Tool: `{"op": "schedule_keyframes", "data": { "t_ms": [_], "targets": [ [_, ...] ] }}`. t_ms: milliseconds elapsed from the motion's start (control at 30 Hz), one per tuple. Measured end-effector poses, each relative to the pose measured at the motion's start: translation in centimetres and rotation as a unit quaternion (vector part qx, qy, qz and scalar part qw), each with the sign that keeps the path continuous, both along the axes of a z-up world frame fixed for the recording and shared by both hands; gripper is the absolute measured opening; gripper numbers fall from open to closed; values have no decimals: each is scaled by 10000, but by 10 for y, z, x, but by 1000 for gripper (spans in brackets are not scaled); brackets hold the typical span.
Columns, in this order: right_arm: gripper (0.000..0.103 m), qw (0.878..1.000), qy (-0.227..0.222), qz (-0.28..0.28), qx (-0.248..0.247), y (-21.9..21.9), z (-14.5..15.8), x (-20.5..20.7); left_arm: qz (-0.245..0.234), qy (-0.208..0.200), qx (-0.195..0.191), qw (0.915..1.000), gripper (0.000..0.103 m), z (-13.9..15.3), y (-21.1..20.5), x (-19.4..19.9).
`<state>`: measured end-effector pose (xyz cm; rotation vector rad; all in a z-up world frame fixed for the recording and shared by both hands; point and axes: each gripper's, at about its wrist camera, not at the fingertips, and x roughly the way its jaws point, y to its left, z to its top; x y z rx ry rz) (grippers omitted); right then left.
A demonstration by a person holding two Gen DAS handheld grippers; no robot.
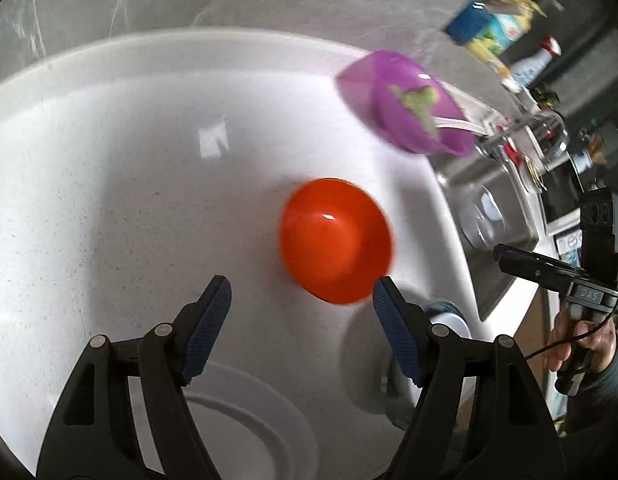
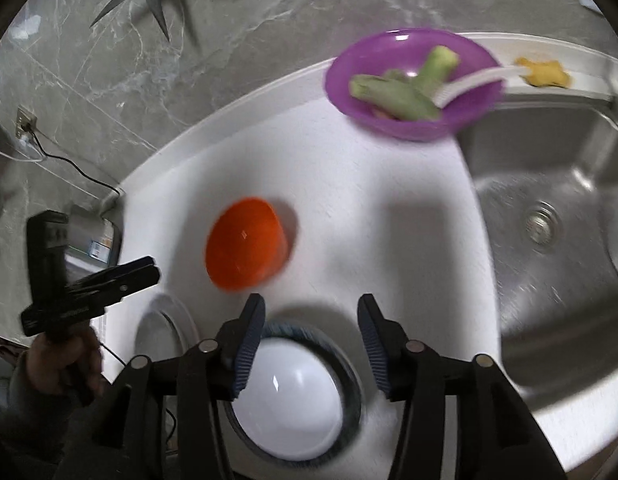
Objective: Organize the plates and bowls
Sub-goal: 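Move both grippers to the orange bowl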
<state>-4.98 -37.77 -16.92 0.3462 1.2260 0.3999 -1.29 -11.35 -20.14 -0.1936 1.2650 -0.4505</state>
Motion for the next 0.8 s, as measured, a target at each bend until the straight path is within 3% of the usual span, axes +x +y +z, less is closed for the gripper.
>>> {"op": "schedule_keyframes", "data": {
  "t_ms": [133, 300, 433, 700, 733, 767, 800],
  "targets": [
    [60, 9977, 403, 118, 527, 22, -25, 40, -122, 536, -146, 9984, 72, -36, 4, 33],
    [59, 9904, 922, -12, 1032, 47, -62, 74, -296, 826, -239, 9959, 69, -67, -6, 49],
    [57, 9884, 1164, -1, 974, 61, -75, 83, -373, 935, -201, 9947, 53, -83, -10, 54],
    [50, 9834, 1510, -235, 977, 64, -93, 85, -368, 1031, -333, 9934, 51, -97, -20, 62],
    [48, 9830, 1530, -234, 986, 67, -95, 87, -366, 1017, -314, 9936, 44, -96, -19, 62],
    [41, 9830, 1539, -239, 978, 68, -96, 89, -359, 1021, -300, 9937, 39, -100, -21, 63],
    [31, 9832, 1539, -255, 946, 69, -98, 90, -353, 1036, -306, 9935, 26, -102, -22, 64]
  ]
}}
